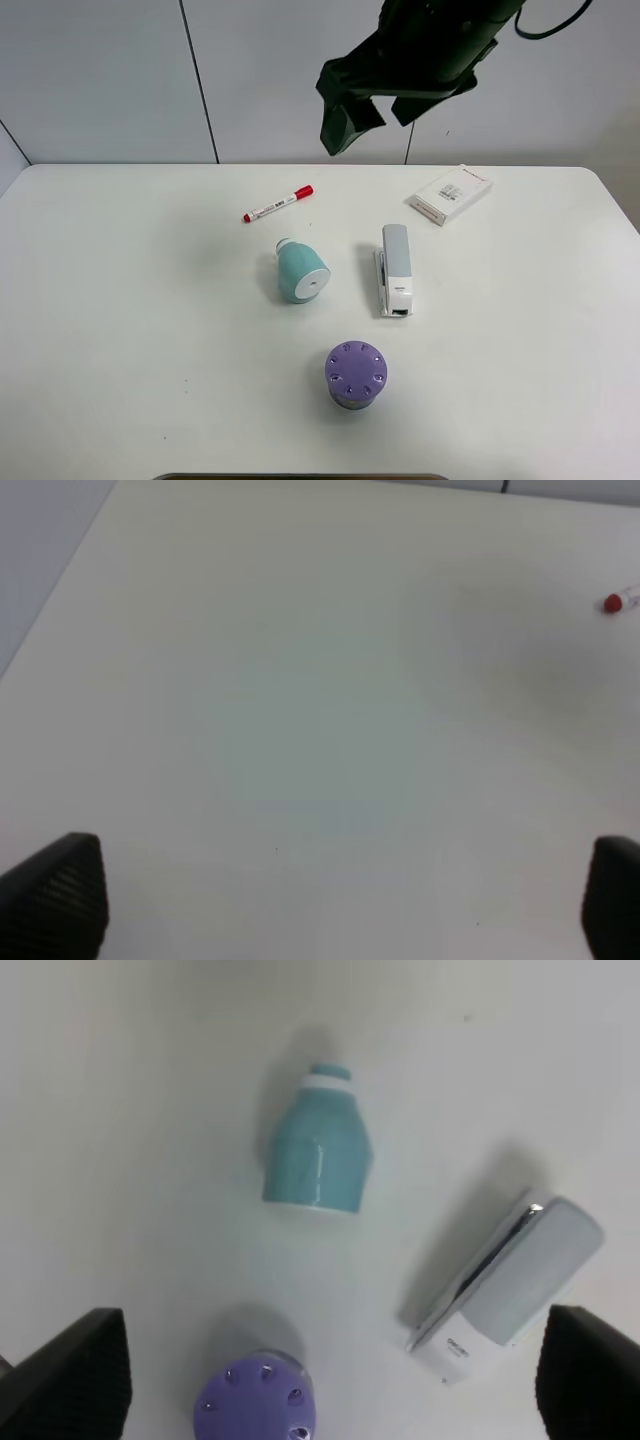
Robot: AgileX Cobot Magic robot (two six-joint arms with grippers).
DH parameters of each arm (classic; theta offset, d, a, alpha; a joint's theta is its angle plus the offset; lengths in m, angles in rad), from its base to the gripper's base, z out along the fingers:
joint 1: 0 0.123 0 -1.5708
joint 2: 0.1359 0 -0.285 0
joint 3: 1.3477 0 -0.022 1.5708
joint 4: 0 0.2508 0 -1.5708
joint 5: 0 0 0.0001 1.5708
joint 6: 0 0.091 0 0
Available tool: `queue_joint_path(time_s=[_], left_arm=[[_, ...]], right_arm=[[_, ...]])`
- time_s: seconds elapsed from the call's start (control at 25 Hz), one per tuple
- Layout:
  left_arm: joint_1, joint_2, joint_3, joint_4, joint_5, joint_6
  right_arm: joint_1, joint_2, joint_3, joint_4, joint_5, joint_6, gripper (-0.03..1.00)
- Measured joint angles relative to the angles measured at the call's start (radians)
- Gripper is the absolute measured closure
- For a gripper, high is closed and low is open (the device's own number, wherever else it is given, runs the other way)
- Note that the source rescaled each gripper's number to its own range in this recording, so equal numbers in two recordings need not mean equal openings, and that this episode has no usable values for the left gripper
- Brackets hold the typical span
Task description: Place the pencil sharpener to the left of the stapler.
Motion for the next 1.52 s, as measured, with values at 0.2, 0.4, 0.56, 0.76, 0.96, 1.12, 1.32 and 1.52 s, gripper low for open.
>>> queue_joint_path(time_s=[0.2,0.4,0.56,0.76,0.96,1.12,1.32,1.52], left_arm=[[0.0,0.0,0.0,0.0,0.0,0.0],[0.0,0.0,0.0,0.0,0.0,0.0],[0.0,0.0,0.0,0.0,0.0,0.0],[0.0,0.0,0.0,0.0,0.0,0.0],[0.0,0.0,0.0,0.0,0.0,0.0],[0.0,0.0,0.0,0.0,0.0,0.0],[0.0,0.0,0.0,0.0,0.0,0.0],[0.0,0.0,0.0,0.0,0.0,0.0]], right_arm=[[0.0,-0.105,0.005,-0.037,0.003,0.041,0.18],[0.0,-0.213,0.005,-0.095,0.004,0.042,0.18],[0.0,-0.282,0.005,-0.139,0.005,0.066,0.18],[0.0,-0.374,0.029,-0.193,0.005,0.093,0.18],[-0.04,-0.511,0.202,-0.206,0.004,0.097,0.18],[-0.179,-0.646,0.392,-0.179,0.005,0.101,0.18],[-0.413,-0.861,0.591,-0.165,0.006,0.104,0.18],[-0.564,-1.116,0.758,-0.162,-0.022,0.104,0.18]])
